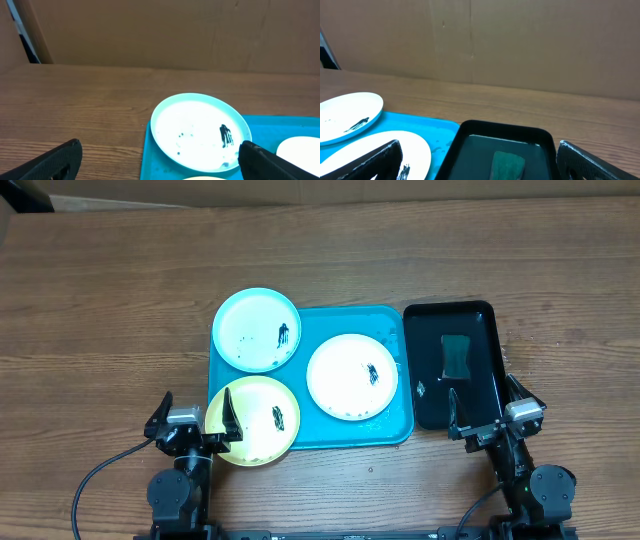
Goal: Clean dirty plates on tray and stack at the side
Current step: 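Move the left gripper over the tray toward the white plate's edge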
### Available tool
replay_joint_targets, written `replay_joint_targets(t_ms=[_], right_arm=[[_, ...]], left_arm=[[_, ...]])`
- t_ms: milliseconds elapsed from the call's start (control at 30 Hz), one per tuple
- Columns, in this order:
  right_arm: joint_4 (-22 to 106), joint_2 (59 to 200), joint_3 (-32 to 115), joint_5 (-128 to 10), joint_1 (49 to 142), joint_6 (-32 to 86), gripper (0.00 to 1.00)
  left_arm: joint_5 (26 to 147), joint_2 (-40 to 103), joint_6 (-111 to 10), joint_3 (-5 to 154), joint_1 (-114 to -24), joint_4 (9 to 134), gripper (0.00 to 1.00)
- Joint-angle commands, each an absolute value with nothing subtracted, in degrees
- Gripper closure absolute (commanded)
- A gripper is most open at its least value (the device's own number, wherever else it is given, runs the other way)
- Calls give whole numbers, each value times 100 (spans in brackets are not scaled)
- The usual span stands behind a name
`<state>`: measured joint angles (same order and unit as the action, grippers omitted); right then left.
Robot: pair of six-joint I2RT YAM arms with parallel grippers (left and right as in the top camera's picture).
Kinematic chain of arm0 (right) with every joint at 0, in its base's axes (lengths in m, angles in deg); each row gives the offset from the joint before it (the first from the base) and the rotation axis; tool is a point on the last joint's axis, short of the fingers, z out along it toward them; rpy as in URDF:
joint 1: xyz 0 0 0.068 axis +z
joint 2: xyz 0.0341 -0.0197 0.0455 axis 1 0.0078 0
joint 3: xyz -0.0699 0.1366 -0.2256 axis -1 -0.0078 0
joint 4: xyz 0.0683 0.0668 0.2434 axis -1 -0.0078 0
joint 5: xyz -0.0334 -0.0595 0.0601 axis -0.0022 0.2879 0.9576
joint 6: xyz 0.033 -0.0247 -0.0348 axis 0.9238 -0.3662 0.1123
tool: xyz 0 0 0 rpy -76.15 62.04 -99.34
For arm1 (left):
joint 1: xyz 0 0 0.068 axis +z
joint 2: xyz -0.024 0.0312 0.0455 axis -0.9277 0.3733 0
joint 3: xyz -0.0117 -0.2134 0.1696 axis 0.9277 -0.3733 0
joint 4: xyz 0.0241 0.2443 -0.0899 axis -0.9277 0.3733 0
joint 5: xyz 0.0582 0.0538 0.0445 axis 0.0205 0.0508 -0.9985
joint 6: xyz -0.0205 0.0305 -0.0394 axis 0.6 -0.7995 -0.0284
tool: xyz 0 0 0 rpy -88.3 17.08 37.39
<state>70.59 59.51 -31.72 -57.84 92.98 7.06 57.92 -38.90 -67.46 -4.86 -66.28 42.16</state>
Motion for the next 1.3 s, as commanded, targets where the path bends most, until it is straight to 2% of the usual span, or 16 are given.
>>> replay_joint_targets(t_ms=[0, 133, 300, 467, 667, 800, 900, 933, 967, 1000, 1267], right_arm=[[7094, 5909, -3231, -5754, 9280, 684, 0], [7094, 5909, -3231, -5754, 9280, 684, 0], [7094, 5909, -3231, -5754, 9280, 684, 0], [7096, 5909, -3231, -5754, 9280, 684, 0], [7096, 5909, -3231, -5754, 9280, 684, 0], [7094, 5909, -3231, -5754, 9280, 684, 0], [7094, 5909, -3231, -5754, 9280, 684, 0], [7094, 5909, -3231, -5754, 9280, 684, 0], [7094, 5909, -3231, -5754, 9280, 684, 0], [7094, 5909, -3231, -5754, 9280, 684, 0], [7094, 5909, -3231, -5754, 9280, 684, 0]], left_arm=[[6221, -3761, -6851, -497, -6663, 4218, 0], [6459, -3562, -6853, -114, -6663, 4653, 0], [6433, -2644, -6851, 1396, -6661, 5737, 0], [6642, -773, -6409, 3527, -6663, 7208, 0], [7346, 1858, -6372, 6327, -6672, 9767, 0], [8201, 3176, -6374, 7297, -6672, 10375, 0], [8787, 3828, -6368, 7405, -6676, 10423, 2], [9062, 4018, -6359, 7376, -6694, 10416, 25], [9252, 4206, -6370, 7346, -6733, 10421, 78], [9313, 4387, -6379, 7315, -6790, 10427, 96], [9287, 5585, -6359, 7227, -7570, 10301, 96]])
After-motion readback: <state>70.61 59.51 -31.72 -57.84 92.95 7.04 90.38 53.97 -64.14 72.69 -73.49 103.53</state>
